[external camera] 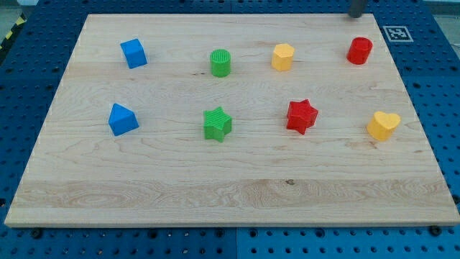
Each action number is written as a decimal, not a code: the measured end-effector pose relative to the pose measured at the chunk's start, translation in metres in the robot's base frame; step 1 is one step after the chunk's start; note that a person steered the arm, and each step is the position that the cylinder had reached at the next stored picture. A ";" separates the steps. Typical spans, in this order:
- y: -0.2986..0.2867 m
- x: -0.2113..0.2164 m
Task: Push the yellow hexagon into the red star
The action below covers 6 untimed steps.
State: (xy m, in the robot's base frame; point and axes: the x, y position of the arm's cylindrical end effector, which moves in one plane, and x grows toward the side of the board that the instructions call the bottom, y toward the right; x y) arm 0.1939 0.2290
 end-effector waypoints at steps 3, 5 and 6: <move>-0.141 0.106; -0.133 0.217; -0.135 0.197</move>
